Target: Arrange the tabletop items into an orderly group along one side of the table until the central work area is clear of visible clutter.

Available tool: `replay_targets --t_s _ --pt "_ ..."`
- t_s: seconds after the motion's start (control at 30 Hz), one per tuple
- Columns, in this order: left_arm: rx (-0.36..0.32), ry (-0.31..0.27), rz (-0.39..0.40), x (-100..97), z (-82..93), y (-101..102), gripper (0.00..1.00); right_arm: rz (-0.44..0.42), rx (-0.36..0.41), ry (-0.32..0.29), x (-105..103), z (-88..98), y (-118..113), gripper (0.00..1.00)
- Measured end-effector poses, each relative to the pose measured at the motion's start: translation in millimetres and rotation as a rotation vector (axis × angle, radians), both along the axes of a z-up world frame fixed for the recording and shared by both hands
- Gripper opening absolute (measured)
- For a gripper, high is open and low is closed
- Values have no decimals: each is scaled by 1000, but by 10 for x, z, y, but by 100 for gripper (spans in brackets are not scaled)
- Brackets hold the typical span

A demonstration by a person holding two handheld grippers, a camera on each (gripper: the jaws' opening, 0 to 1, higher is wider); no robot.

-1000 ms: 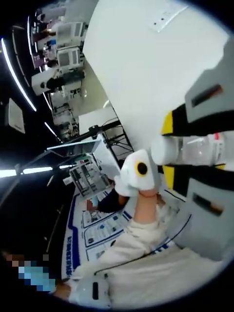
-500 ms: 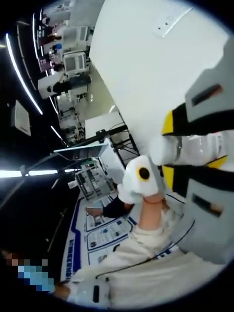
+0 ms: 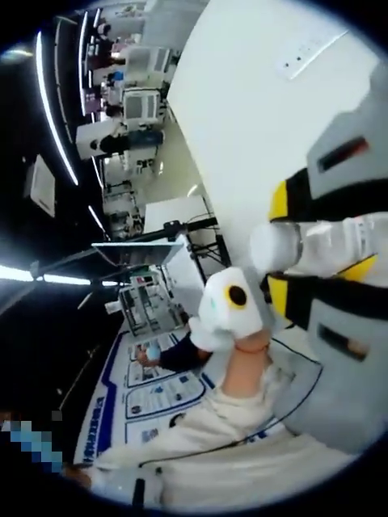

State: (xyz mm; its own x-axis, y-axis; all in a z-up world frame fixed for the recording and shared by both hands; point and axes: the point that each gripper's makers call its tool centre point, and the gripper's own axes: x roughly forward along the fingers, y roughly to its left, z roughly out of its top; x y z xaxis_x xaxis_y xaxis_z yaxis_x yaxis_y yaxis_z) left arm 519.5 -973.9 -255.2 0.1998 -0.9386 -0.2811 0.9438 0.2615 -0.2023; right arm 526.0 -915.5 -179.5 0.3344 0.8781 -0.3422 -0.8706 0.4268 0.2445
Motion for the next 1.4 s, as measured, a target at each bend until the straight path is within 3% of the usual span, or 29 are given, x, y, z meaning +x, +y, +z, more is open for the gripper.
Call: replay_targets --t_s 0.33,0.5,0.9,1.17,1.4 --pt "37 -63 33 71 17 -17 40 2 -24 -75 47 49 -12 20" --pt "65 -92 49 104 5 -27 40 2 -31 -70 49 48 -52 20" --pt "106 -96 123 193 2 3 40 -57 -68 -108 93 48 -61 23" --pt "133 -101 152 236 -10 27 40 -73 -78 -141 131 53 -70 19" --pt "121 -109 134 232 -22 15 41 -70 -47 -108 159 34 -121 18"
